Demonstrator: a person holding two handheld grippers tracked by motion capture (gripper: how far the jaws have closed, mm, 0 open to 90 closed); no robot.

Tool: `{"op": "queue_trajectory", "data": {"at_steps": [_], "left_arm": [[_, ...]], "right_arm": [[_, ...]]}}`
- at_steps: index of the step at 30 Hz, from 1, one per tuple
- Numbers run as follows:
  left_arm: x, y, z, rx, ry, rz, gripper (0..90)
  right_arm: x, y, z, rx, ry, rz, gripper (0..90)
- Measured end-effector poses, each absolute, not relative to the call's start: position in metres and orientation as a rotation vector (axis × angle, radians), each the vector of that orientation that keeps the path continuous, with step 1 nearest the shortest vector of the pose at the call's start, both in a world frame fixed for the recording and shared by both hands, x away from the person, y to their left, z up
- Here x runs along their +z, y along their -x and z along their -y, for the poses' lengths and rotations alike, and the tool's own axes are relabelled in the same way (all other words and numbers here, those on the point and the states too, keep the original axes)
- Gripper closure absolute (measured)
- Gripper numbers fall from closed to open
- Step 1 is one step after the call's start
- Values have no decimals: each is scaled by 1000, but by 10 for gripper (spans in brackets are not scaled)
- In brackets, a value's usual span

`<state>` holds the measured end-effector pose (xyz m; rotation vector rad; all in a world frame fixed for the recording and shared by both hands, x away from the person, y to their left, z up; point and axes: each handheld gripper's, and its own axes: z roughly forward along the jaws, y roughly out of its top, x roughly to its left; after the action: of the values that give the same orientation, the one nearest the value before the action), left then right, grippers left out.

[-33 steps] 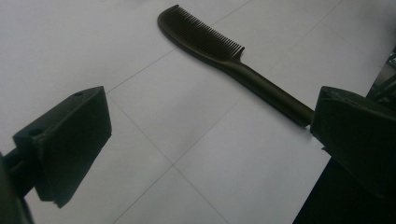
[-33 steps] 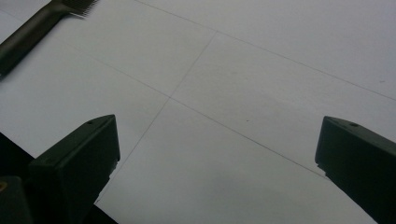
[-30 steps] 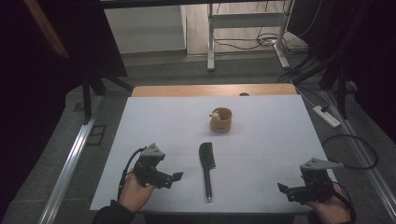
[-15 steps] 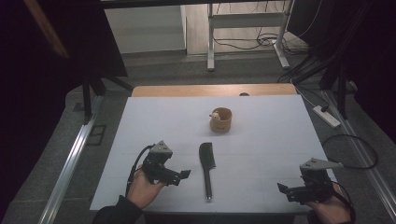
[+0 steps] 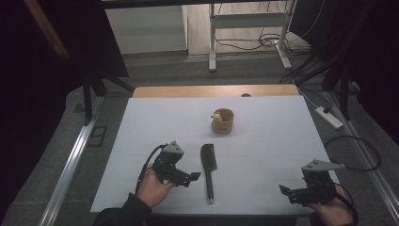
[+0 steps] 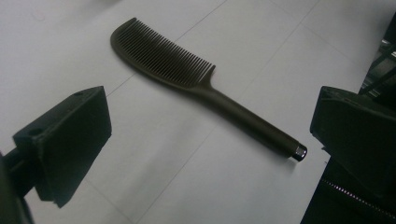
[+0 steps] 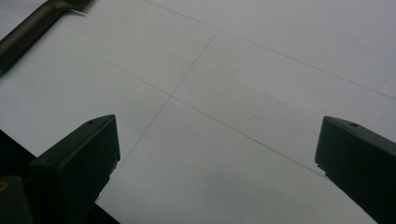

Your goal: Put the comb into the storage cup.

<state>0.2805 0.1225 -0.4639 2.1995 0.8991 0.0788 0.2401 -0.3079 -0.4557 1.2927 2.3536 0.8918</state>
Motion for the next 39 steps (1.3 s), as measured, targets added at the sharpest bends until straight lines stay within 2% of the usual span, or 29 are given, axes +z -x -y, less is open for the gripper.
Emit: {"op": "queue_trajectory", "data": {"at_steps": [29,35,39], "left_arm": [[-473,-292,-81,34,-2280,-824,0],[-477,-292,-73,33,-2307,-792,49],[-478,-292,-69,30,-2316,-768,170]], "right_arm": [[-456,-241,307,883,-1287,-2359,6],[-456,-241,307,880,-1285,-2361,8],[-456,-241,307,878,-1284,-2363,10]]}}
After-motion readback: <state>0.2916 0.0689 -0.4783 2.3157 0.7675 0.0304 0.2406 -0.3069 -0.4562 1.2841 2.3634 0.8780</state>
